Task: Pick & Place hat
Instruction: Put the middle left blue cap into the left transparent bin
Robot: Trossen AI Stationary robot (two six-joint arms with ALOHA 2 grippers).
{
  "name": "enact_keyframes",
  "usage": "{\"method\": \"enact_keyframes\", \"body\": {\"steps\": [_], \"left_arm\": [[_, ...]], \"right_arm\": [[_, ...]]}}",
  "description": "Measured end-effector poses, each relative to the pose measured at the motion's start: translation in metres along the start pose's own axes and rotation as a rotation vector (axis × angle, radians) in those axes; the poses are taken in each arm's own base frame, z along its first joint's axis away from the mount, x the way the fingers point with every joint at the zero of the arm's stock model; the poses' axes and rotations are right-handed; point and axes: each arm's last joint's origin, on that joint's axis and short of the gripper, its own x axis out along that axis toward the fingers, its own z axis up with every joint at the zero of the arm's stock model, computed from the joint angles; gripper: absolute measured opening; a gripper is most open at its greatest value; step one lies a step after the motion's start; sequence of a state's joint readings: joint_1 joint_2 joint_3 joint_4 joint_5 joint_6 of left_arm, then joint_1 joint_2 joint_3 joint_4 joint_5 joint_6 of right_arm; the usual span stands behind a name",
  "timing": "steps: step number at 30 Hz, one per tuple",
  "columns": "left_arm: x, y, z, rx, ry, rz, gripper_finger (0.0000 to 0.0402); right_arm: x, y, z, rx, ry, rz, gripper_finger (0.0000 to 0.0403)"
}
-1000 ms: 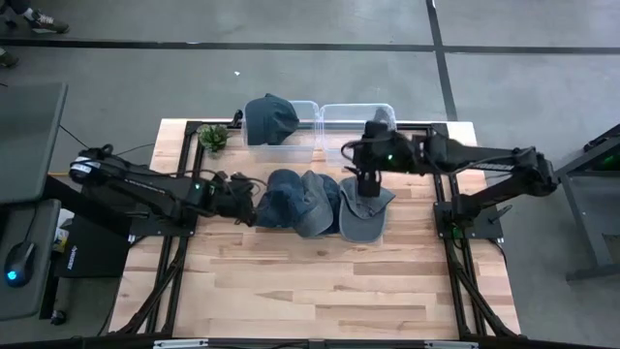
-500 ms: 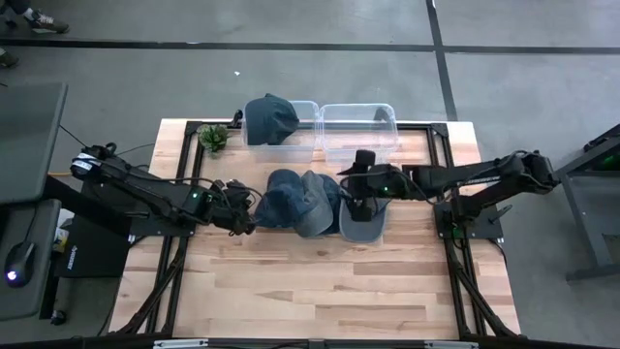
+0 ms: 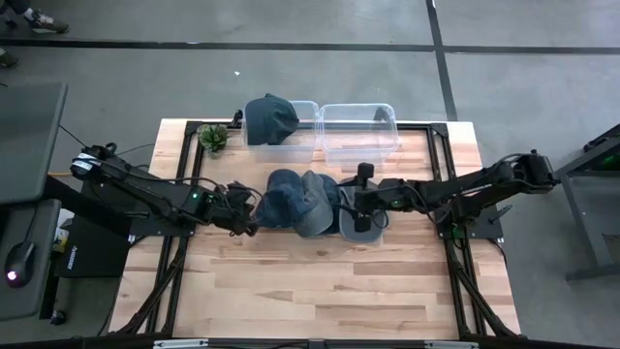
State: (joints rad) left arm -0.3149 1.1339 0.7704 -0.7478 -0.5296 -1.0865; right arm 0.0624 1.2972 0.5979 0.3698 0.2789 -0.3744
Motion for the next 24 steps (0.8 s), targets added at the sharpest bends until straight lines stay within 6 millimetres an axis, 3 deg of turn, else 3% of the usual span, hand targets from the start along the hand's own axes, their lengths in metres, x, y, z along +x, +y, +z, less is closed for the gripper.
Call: {"method": "enact_keyframes", "body": {"steps": [4,11,14,20,24], "left_arm": [[0.002,-0.001,-0.002,0.049,0.045,-0.012,0.0001],[0.001,-0.008,-0.004,0.456,0.151,-0.186,0.0001],[0.001,-0.011,-0.004,0.555,0.134,-0.221,0.0001],[0.002,-0.008,0.000,0.396,0.035,-0.107,0.0008],[0.002,-0.008,0.001,0.282,0.000,-0.072,0.0052]], "right_arm": [[0.000,0.000,-0.001,0.015,0.006,-0.005,0.0252],[0.000,0.000,-0.001,0.041,0.006,0.002,0.0252],[0.000,0.000,-0.001,0.060,0.006,0.002,0.0252],[0.000,0.001,0.000,0.087,0.005,0.005,0.0252],[0.000,0.002,0.000,0.095,0.006,0.009,0.0252]]}}
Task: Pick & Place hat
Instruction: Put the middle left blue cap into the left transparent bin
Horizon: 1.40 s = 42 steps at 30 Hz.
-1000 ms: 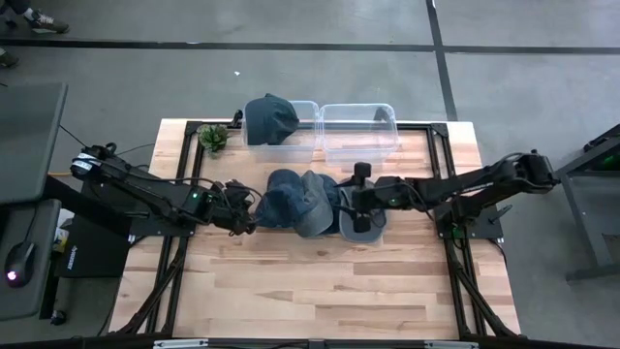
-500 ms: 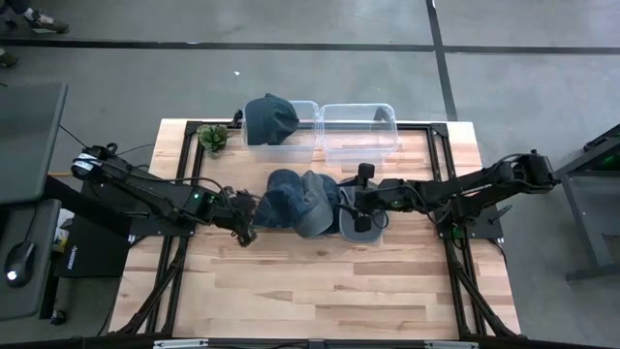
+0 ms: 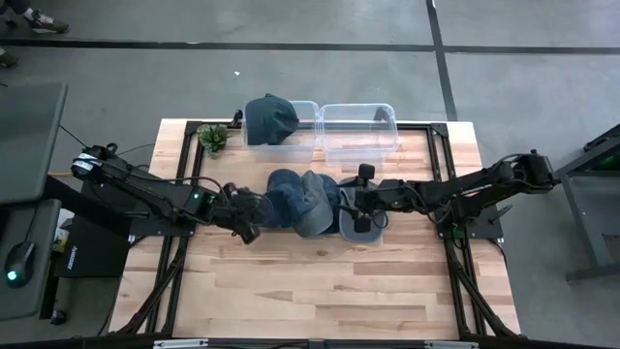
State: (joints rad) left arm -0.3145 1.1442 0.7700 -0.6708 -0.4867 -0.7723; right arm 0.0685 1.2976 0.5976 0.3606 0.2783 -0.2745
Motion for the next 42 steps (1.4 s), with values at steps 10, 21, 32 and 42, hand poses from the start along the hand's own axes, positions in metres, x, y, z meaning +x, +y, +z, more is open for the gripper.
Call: {"method": "enact_keyframes", "body": {"steps": [10,21,32,42], "left_arm": [[0.014,0.002,-0.004,-0.335,0.023,0.118,0.0213],[0.046,-0.003,-0.006,-0.436,0.117,0.163,0.0239],[0.054,-0.009,-0.009,-0.471,0.178,0.128,0.0235],[0.055,-0.009,-0.010,-0.469,0.190,0.125,0.0113]], "right_arm": [[0.000,0.001,-0.003,0.025,0.033,0.017,0.0252],[0.000,0.002,-0.005,0.043,0.046,0.020,0.0252],[0.000,0.002,-0.005,0.049,0.052,0.019,0.0252],[0.000,0.002,-0.005,0.050,0.053,0.018,0.0252]]}}
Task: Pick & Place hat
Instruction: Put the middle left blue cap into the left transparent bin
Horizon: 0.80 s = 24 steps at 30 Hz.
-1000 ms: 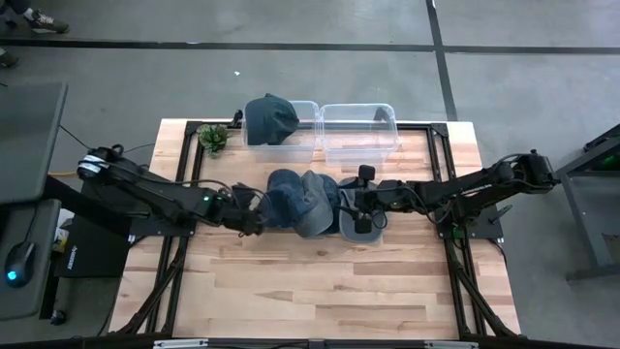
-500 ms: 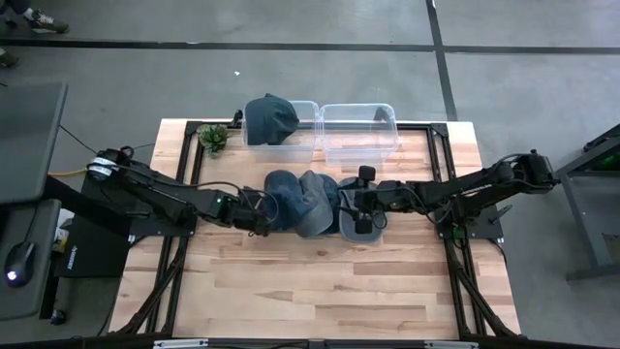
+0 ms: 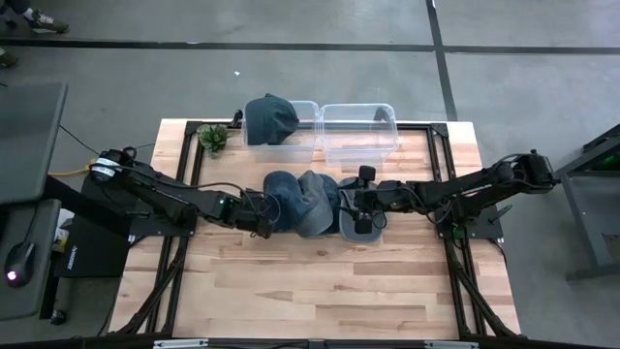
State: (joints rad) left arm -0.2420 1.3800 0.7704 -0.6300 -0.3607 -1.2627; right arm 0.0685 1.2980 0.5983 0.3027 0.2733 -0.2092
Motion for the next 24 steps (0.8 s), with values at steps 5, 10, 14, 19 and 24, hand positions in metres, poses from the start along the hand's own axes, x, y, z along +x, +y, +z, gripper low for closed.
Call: {"method": "enact_keyframes", "body": {"steps": [5,10,14,19,24], "left_arm": [[0.000,0.000,0.000,0.008,0.001,-0.001,0.0025],[0.000,0.000,0.000,0.041,-0.003,0.001,0.0012],[-0.001,0.000,0.000,0.054,-0.005,-0.001,0.0006],[-0.009,-0.006,0.006,0.087,-0.019,-0.022,0.0004],[-0.029,-0.014,0.017,0.122,-0.034,0.022,0.0002]], "right_arm": [[0.000,0.000,0.000,0.000,0.000,0.000,0.0252],[0.000,0.000,0.000,0.000,0.000,0.000,0.0252],[0.000,0.000,0.000,0.003,0.000,0.000,0.0252],[0.000,0.000,0.000,0.011,-0.001,-0.001,0.0252],[-0.001,0.004,0.001,0.007,-0.004,0.001,0.0252]]}}
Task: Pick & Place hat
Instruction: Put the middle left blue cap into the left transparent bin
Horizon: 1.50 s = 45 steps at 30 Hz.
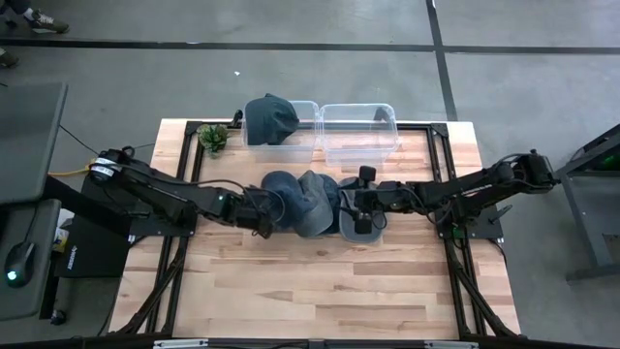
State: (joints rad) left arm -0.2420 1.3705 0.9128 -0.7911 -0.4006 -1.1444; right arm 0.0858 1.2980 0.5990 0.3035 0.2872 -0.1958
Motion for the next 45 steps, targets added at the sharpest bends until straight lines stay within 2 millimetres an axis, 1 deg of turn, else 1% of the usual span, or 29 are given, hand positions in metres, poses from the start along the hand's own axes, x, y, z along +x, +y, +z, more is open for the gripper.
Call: {"method": "enact_keyframes", "body": {"steps": [4,9,12,18,24,30,38,42,45], "left_arm": [[-0.016,-0.004,0.010,0.020,-0.013,0.024,0.0002],[-0.033,-0.012,0.022,0.031,-0.059,0.001,0.0001],[-0.041,-0.017,0.029,0.040,-0.088,-0.023,0.0001],[-0.061,-0.025,0.044,0.057,-0.177,-0.053,0.0000],[-0.088,-0.034,0.062,0.081,-0.276,-0.103,0.0000],[-0.110,-0.040,0.076,0.114,-0.356,-0.147,0.0000],[-0.123,-0.044,0.085,0.143,-0.422,-0.176,0.0000],[-0.124,-0.046,0.087,0.142,-0.449,-0.186,0.0000],[-0.126,-0.049,0.089,0.153,-0.477,-0.211,0.0000]], "right_arm": [[-0.002,0.006,0.007,-0.027,-0.015,-0.026,0.0252],[-0.007,0.015,0.019,-0.106,-0.019,-0.087,0.0252],[-0.010,0.022,0.024,-0.188,-0.016,-0.135,0.0252],[-0.018,0.034,0.028,-0.358,0.003,-0.225,0.0252],[-0.021,0.040,0.032,-0.451,-0.025,-0.223,0.0252],[-0.022,0.040,0.039,-0.571,-0.078,-0.226,0.0252],[-0.026,0.036,0.054,-0.734,-0.182,-0.312,0.0252],[-0.026,0.034,0.056,-0.818,-0.183,-0.334,0.0252],[-0.023,0.029,0.055,-0.867,-0.172,-0.341,0.0252]]}}
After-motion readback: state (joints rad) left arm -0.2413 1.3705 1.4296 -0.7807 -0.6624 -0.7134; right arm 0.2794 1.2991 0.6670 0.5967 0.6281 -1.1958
